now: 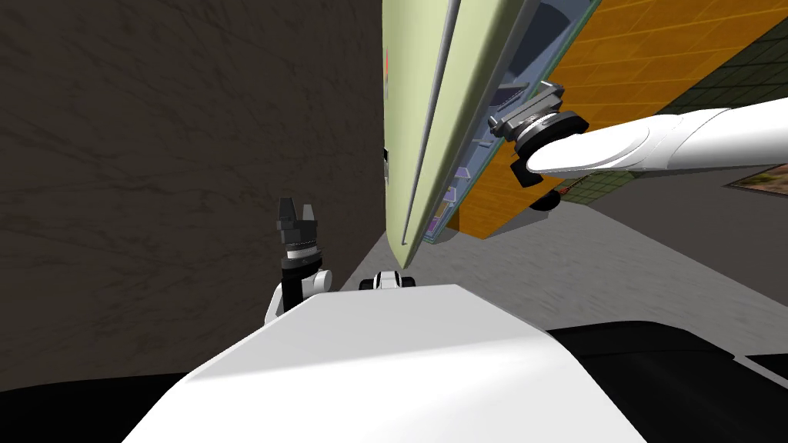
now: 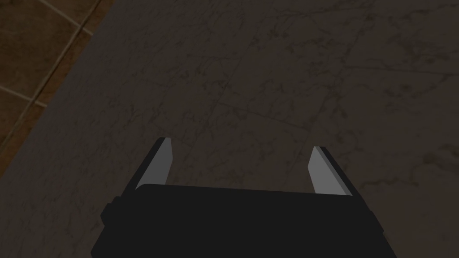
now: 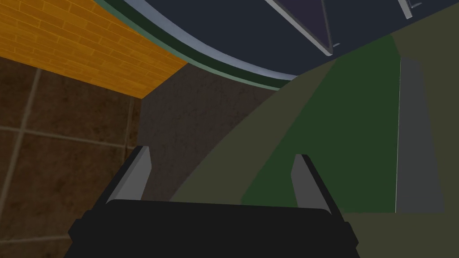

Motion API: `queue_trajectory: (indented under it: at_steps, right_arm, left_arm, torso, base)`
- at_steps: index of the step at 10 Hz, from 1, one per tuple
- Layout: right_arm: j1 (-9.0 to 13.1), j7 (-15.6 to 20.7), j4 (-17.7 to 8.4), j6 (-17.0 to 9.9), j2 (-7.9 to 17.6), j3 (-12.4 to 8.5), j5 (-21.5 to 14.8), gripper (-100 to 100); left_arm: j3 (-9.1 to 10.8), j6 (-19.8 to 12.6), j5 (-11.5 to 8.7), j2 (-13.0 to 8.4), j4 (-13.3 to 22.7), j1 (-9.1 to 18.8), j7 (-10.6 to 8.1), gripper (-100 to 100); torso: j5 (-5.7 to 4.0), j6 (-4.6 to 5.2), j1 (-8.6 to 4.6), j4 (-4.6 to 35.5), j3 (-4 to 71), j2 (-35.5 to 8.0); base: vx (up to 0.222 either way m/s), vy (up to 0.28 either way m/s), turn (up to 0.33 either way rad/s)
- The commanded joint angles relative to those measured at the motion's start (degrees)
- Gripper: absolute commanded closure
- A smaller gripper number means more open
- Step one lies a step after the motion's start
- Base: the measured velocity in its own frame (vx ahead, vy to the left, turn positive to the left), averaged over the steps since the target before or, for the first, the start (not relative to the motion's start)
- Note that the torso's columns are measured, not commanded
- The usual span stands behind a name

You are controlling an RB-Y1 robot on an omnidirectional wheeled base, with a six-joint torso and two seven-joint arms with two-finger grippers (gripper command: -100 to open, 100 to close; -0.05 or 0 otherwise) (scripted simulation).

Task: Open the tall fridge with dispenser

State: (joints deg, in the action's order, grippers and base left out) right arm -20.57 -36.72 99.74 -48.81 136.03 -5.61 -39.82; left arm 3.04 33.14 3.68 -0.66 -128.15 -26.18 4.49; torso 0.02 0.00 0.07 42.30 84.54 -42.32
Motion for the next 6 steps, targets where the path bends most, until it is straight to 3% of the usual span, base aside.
queue_trajectory:
  at_steps: [1, 6]
  right_arm:
    - [-0.25, 1.1, -1.8, 1.23, 0.31, -0.58, 0.8, -100]
    - [-0.17, 2.37, -3.76, 2.67, 0.53, -1.02, 1.7, -100]
  left_arm:
    - [0.0, 0.0, 0.0, 0.0, 0.0, 0.01, 0.0, 0]
    - [0.0, 0.0, 0.0, 0.0, 0.0, 0.0, 0.0, 0]
  torso:
    - [0.0, 0.0, 0.0, 0.03, -0.06, -0.11]
    - [-0.03, 0.0, -0.11, -0.03, 0.06, 0.1]
  base:
    - [-0.015, 0.257, -0.009]
    - [0.006, 0.201, -0.01]
